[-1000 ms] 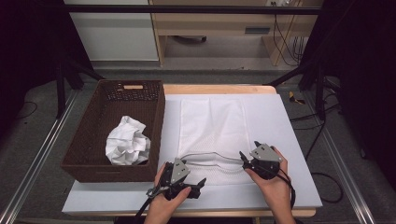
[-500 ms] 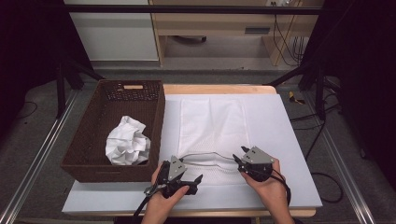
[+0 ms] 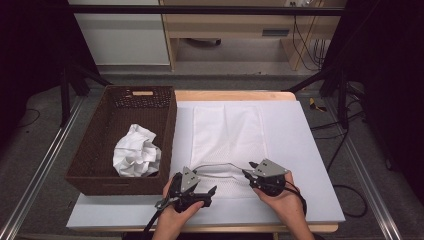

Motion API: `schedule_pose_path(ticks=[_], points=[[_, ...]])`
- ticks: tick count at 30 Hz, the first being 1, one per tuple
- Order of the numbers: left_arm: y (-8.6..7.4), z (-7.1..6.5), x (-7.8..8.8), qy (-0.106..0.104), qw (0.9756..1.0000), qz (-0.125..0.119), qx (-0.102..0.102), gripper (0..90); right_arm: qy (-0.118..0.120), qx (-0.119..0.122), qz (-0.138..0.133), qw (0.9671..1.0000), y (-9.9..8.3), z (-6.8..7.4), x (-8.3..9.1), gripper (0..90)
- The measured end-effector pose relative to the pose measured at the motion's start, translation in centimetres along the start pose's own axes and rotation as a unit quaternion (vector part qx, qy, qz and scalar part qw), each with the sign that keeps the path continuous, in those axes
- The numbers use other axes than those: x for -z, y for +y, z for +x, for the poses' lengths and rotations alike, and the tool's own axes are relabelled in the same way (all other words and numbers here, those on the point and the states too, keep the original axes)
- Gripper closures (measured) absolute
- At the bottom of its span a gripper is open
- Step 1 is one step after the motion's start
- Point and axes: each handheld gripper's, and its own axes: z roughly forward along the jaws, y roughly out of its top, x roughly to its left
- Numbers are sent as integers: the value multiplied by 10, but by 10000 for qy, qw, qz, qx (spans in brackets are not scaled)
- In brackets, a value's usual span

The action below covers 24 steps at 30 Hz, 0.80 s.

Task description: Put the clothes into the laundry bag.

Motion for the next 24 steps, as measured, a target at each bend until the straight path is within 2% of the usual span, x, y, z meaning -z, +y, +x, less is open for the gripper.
schedule_pose_path(ticks=[4, 6, 8, 9, 10, 14, 15, 17, 19, 21, 24], points=[[2, 0, 1, 5, 9999, -47, -91, 169, 53, 177, 184, 9997, 3, 8, -12, 603], [3, -1, 1, -4, 9998, -37, -183, 169, 141, 235, 189, 9994, 5, 11, -15, 613], [3, -2, 1, -9, 9998, -43, -193, 176, 134, 267, 212, 9993, 7, 12, -16, 605], [3, -5, 0, -37, 9997, -37, -234, 183, 113, 292, 213, 9993, 13, 13, -17, 556], [3, -6, -1, -30, 9996, -28, -265, 184, 62, 339, 199, 9992, 17, 13, -16, 546], [2, -6, -3, -57, 9997, 31, -252, 186, 2, 174, 120, 9998, 30, 5, -18, 548], [1, -4, -3, -37, 9997, 60, -246, 186, 0, 211, 254, 9995, 34, 0, -23, 546], [1, -3, -3, -14, 9998, 35, -209, 187, 56, 128, 276, 9995, 32, -2, -27, 552], [1, -1, -2, 13, 9999, 14, -168, 189, 84, -51, 298, 9995, 25, 0, -29, 557], [1, 1, -1, 21, 9999, -5, -117, 189, 9, 18, 451, 9990, 21, 3, -26, 560], [2, 0, -2, -54, 9998, 8, -214, 187, 6, 30, 390, 9992, 16, 3, -20, 586]])
